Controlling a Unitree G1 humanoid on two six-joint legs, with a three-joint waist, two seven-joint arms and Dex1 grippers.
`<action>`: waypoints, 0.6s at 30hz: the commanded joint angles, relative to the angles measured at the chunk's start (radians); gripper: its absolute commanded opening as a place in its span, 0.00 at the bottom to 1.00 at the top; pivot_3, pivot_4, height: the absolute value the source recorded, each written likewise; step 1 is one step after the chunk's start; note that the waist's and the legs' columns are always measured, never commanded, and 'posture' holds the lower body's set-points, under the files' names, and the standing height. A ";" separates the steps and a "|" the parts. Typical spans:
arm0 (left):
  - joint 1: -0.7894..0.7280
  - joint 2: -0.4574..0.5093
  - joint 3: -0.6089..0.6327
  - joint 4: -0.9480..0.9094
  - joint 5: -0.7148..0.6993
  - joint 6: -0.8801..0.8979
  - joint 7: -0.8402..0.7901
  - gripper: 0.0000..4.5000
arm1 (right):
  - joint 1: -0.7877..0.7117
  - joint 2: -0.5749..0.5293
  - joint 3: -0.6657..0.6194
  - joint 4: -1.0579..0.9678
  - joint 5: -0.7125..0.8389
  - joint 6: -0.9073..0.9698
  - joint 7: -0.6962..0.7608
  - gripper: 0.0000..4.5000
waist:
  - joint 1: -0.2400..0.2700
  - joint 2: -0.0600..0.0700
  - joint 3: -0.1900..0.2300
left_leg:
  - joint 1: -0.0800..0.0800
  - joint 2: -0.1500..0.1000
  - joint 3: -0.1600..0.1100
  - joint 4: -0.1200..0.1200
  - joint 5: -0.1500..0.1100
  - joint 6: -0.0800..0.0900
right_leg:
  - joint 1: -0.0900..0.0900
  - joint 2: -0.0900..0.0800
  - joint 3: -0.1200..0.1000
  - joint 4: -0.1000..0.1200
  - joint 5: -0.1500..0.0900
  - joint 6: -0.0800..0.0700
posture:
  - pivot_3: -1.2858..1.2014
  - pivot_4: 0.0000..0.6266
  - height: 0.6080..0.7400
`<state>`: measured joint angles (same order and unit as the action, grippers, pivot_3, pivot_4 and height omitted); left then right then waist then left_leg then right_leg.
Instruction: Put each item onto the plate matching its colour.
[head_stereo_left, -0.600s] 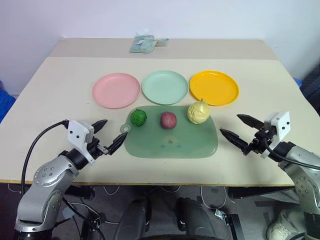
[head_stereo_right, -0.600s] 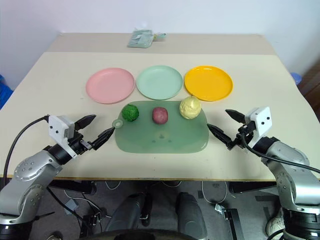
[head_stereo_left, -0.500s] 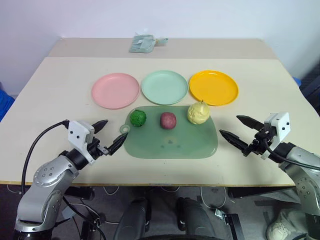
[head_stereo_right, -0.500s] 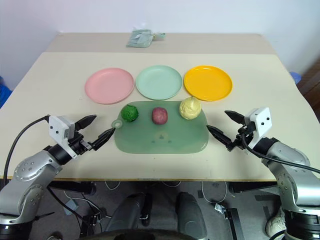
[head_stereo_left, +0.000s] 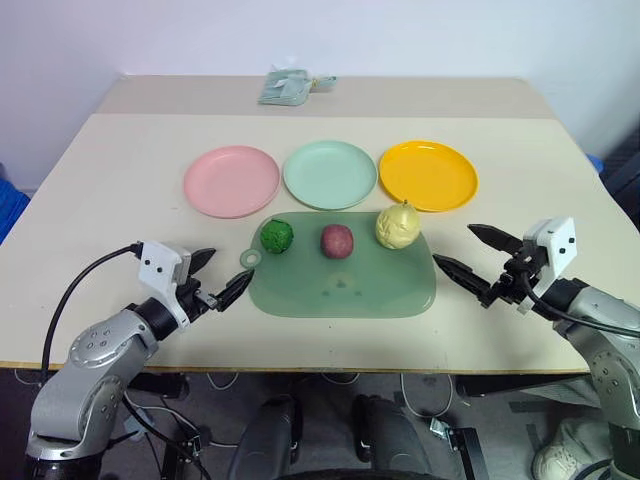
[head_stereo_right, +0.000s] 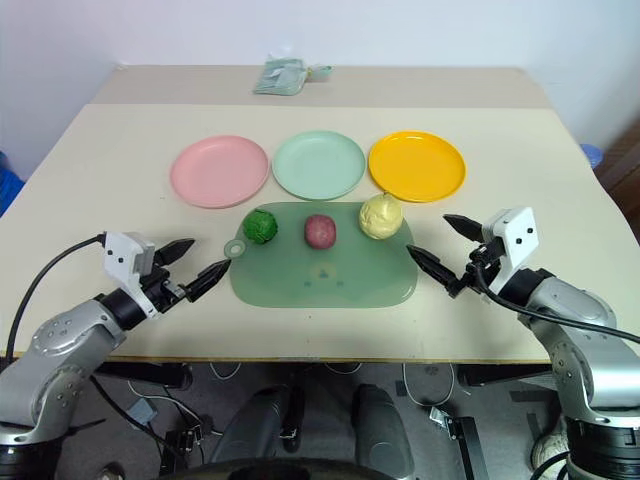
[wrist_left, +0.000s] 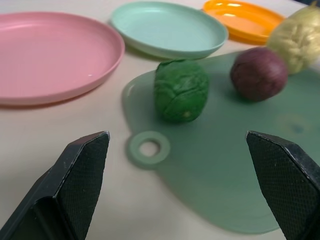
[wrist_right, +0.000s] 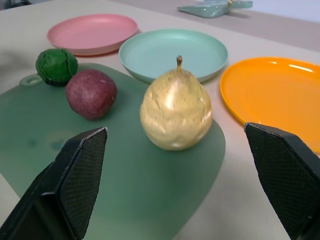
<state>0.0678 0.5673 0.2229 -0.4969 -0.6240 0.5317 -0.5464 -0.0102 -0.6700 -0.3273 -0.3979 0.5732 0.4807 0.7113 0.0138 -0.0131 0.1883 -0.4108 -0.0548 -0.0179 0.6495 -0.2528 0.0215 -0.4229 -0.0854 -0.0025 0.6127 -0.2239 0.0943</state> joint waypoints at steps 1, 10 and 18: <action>-0.016 -0.001 0.029 0.000 0.029 -0.032 0.018 1.00 | -0.026 -0.020 -0.008 -0.054 0.023 0.006 0.005 1.00 | 0.000 0.000 0.000 | 0.000 0.000 0.000 0.000 0.000 0.000 | 0.000 0.000 0.000 0.000 0.000 0.000 | 0.52 0.24 1.00; -0.112 -0.003 0.008 0.022 0.064 0.031 0.117 1.00 | -0.061 -0.048 0.041 -0.068 0.018 -0.011 0.089 1.00 | 0.000 0.000 0.000 | 0.000 0.000 0.000 0.001 0.000 0.000 | 0.000 0.000 0.000 0.000 0.000 0.000 | 0.52 0.24 1.00; -0.309 -0.034 -0.078 0.067 0.068 0.221 0.220 1.00 | -0.125 -0.047 0.111 -0.072 0.029 -0.016 0.167 1.00 | 0.001 0.000 0.000 | 0.000 0.000 0.000 0.003 0.000 0.000 | 0.000 0.001 0.000 0.003 0.000 0.001 | 0.52 0.24 1.00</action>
<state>-0.2148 0.5355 0.1586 -0.4278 -0.5671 0.7294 -0.3455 -0.1184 -0.7106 -0.2174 -0.4283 0.5768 0.4828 0.8643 0.0144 -0.0135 0.1882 -0.4108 -0.0549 -0.0180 0.6527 -0.2526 0.0214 -0.4226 -0.0838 -0.0028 0.6155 -0.2234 0.0951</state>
